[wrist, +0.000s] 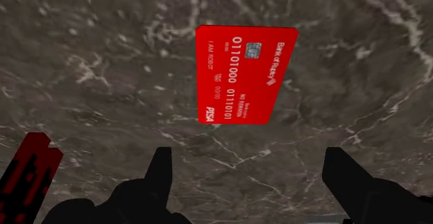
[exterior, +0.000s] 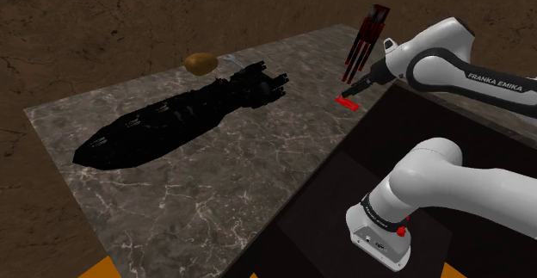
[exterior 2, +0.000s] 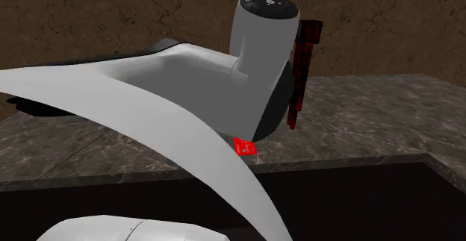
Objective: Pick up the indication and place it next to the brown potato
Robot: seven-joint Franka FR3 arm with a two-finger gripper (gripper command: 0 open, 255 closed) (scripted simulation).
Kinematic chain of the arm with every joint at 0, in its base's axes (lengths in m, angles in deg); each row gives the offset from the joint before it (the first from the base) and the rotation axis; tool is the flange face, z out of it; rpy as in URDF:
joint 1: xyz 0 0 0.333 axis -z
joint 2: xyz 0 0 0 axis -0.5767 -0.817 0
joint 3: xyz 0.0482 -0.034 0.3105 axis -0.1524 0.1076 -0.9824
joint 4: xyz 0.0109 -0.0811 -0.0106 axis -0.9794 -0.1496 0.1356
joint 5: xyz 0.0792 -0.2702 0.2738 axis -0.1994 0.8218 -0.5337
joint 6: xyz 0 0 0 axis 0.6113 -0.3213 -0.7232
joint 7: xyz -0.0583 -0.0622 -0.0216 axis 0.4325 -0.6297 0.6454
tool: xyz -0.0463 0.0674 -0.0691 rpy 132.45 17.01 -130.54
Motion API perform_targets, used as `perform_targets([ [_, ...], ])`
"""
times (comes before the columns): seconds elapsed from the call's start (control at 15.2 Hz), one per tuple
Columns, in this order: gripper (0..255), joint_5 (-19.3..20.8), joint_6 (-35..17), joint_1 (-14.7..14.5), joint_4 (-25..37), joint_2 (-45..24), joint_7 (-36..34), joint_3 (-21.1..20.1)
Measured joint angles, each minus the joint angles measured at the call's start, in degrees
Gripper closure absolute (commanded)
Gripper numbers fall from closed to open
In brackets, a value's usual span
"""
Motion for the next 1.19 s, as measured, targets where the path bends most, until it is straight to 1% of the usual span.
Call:
perform_targets([
  [0.13,0,0.7,-2.4,0.3,-1.4,-0.3,1.2,1.6],
  [0.53,0,1.7,-10.0,-1.0,-3.3,-5.7,1.5,3.8],
  [0.92,0,1.8,-10.8,-1.2,-3.5,-6.3,1.4,4.0],
  [0.99,255,1.8,-10.8,-1.2,-3.5,-6.3,1.4,4.0],
  [1.19,255,1.6,-11.0,-1.3,-3.0,-6.0,1.4,3.9],
])
